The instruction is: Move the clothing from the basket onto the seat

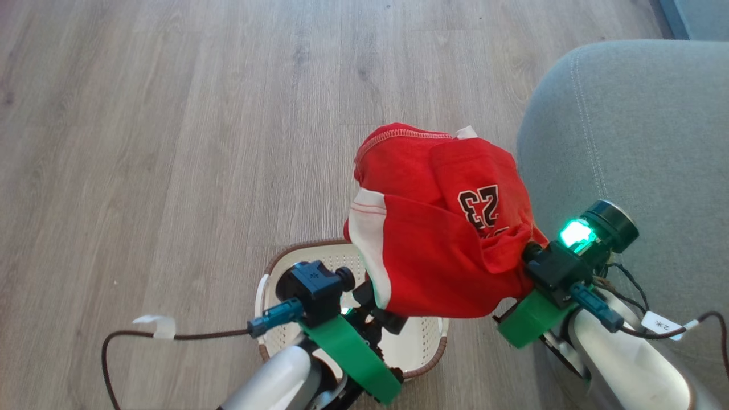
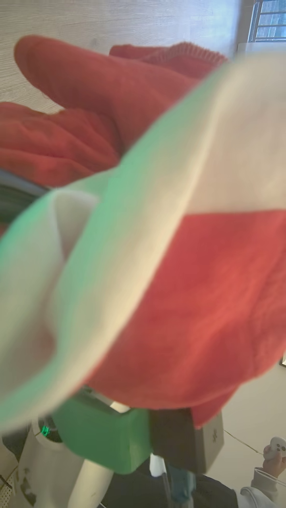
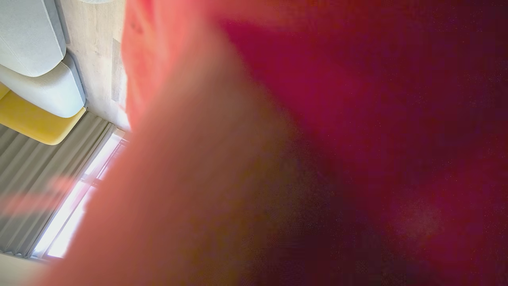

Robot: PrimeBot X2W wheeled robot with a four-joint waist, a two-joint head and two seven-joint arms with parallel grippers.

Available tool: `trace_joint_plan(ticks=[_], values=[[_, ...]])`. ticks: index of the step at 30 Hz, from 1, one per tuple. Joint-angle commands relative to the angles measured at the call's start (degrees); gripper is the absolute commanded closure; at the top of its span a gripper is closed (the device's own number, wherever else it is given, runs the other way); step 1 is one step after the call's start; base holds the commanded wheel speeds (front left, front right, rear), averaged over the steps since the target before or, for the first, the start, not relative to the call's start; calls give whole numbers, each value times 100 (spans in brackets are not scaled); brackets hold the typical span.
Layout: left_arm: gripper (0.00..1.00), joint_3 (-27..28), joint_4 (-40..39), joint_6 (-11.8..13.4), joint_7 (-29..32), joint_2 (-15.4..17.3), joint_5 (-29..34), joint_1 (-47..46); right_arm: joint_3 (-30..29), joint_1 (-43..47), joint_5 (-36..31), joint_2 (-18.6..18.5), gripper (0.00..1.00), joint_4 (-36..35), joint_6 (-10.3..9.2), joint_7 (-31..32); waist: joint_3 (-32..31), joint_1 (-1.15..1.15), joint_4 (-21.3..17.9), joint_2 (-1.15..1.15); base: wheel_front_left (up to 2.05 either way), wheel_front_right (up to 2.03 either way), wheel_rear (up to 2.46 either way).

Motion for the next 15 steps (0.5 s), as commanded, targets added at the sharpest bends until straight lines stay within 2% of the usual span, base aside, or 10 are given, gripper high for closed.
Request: trace_joint_plan(ticks=[1,2,3,4,5,15], values=[[91,184,-236,-54,-30,-58,90,-209,87,-156,45,19,100,-189,-1,-15,-15,0,5,0,0,0,0],[61,194,-222,-54,-30,-59,132,-203,86,-151,47,27,100,-193,-1,-15,-29,0,9,0,0,0,0],[48,218,-226,-54,-30,-66,161,-189,76,-144,45,35,100,-203,-1,-15,-42,0,14,0,0,0,0],[20,244,-233,-54,-30,-76,179,-172,53,-136,45,45,100,-210,-1,-15,-54,0,19,0,0,0,0],[0,253,-211,-54,-30,-83,186,-153,24,-125,49,59,100,-214,-1,-15,-68,0,23,0,0,0,0],[0,663,-54,-54,-30,-96,617,-34,-574,0,13,224,100,-316,-1,-15,-66,0,26,0,0,0,0]])
